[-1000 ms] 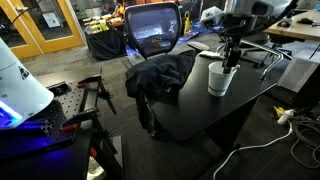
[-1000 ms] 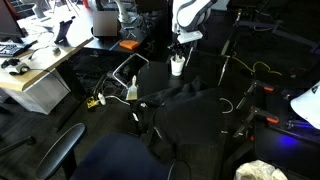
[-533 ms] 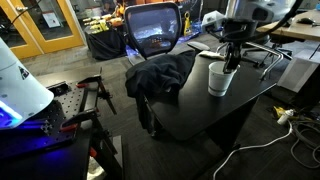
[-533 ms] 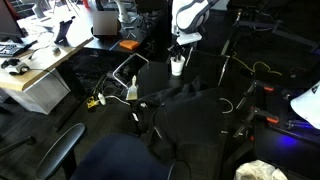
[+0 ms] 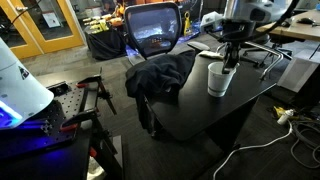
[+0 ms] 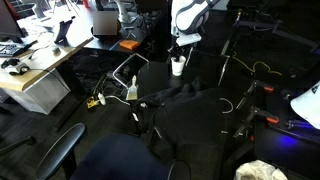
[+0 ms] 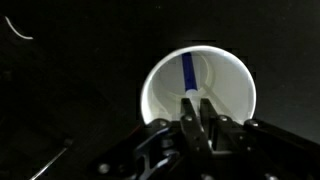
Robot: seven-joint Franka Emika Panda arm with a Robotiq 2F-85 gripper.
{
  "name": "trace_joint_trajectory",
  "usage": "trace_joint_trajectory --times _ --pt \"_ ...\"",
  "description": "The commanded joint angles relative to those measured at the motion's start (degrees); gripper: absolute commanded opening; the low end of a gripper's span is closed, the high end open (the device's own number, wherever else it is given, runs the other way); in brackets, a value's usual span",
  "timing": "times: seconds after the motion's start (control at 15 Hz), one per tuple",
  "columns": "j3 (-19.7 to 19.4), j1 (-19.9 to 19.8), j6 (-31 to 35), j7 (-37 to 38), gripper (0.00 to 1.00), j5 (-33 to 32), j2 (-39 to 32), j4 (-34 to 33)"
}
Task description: Pick up the marker from the cup and place it on the table
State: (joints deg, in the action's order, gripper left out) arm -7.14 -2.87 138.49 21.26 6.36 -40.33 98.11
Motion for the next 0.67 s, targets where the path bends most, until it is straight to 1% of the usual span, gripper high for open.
trace_joint_trajectory --times 0.0,0.33,0.6 --pt "-1.94 2.69 1.84 3.80 0.03 -1.00 3.11 3.90" --pt "-4.33 6.10 5.86 8.06 0.03 -2.91 6.35 7.83" --pt "-5.91 8.08 6.97 10.67 0.03 -4.46 10.18 10.91"
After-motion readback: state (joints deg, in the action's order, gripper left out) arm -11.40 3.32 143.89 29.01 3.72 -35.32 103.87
